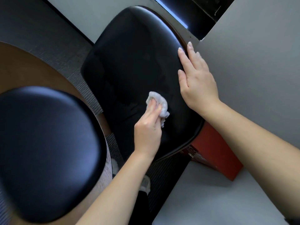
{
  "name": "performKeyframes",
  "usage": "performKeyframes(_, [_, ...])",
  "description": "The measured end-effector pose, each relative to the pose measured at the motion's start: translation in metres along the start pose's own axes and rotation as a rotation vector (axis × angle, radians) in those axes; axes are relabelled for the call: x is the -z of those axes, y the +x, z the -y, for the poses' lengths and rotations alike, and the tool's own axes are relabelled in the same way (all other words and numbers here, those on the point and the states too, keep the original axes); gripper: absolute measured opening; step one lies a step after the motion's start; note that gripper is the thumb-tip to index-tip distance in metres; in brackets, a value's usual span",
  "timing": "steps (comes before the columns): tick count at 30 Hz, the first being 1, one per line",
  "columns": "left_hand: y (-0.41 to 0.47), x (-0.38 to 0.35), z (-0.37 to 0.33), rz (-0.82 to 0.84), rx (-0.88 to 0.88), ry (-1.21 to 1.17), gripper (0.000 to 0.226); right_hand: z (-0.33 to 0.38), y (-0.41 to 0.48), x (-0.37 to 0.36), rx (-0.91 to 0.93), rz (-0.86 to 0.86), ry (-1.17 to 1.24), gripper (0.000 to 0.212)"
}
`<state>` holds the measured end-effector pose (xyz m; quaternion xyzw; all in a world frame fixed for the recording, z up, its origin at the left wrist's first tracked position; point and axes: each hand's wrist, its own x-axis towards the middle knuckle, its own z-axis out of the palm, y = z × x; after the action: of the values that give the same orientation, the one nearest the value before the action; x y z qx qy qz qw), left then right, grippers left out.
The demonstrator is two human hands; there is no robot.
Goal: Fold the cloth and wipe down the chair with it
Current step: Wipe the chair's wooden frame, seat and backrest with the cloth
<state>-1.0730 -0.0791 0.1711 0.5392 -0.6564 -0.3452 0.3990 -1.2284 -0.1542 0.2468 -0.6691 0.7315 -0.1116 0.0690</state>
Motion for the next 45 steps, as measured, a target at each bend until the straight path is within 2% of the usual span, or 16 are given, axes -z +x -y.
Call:
performKeyframes(2, [-0.004, -0.002, 0.004, 0.042, -0.023, -0.007, 0.036, -0.001, -0.003, -0.001, 0.012, 0.014, -0.070, 0.055])
performKeyframes(7, [-0.038, 0.011, 0.034, 0.075, 0.131, 0.075, 0.038, -0.001, -0.022, -0.004, 0.043, 0.005, -0.190, 0.058])
performKeyframes(11, [-0.024, 0.000, -0.013, 0.053, 0.010, -0.043, 0.034, -0.002, -0.033, -0.007, 0.045, -0.016, -0.237, 0.057])
performKeyframes(14, [-0.042, -0.001, -0.002, 0.103, -0.027, -0.015, 0.035, -0.002, -0.038, -0.008, 0.046, -0.022, -0.227, 0.057])
performKeyframes(17, [-0.068, 0.011, 0.031, 0.125, 0.186, 0.079, 0.035, -0.001, -0.039, -0.009, 0.041, -0.032, -0.222, 0.056])
performKeyframes(19, [-0.069, 0.012, 0.028, 0.102, 0.249, 0.097, 0.033, 0.000, -0.039, -0.008, 0.038, -0.038, -0.221, 0.056])
performKeyframes(23, [-0.056, 0.001, -0.008, 0.061, 0.092, -0.017, 0.037, -0.001, -0.039, -0.009, 0.047, -0.057, -0.232, 0.056])
performKeyframes(27, [-0.083, 0.004, 0.014, 0.105, 0.157, -0.013, 0.043, -0.002, -0.041, -0.010, 0.044, -0.056, -0.213, 0.056])
performKeyframes(30, [-0.087, 0.006, 0.018, 0.075, 0.212, 0.020, 0.041, -0.001, -0.041, -0.010, 0.040, -0.071, -0.211, 0.056])
performKeyframes(34, [-0.074, -0.005, -0.019, 0.044, 0.111, -0.033, 0.036, -0.002, -0.042, -0.011, 0.039, -0.071, -0.205, 0.055])
performKeyframes(37, [-0.088, -0.005, -0.011, 0.079, 0.041, -0.006, 0.033, -0.002, -0.045, -0.011, 0.043, -0.066, -0.201, 0.055])
performKeyframes(40, [-0.113, 0.004, 0.017, 0.121, 0.125, 0.064, 0.032, -0.003, -0.045, -0.011, 0.040, -0.061, -0.198, 0.056])
performKeyframes(42, [-0.117, 0.008, 0.020, 0.118, 0.206, 0.067, 0.039, -0.003, -0.046, -0.010, 0.034, -0.055, -0.197, 0.056])
performKeyframes(45, [-0.113, 0.004, 0.012, 0.088, 0.221, 0.034, 0.043, -0.003, -0.045, -0.011, 0.036, -0.062, -0.196, 0.056])
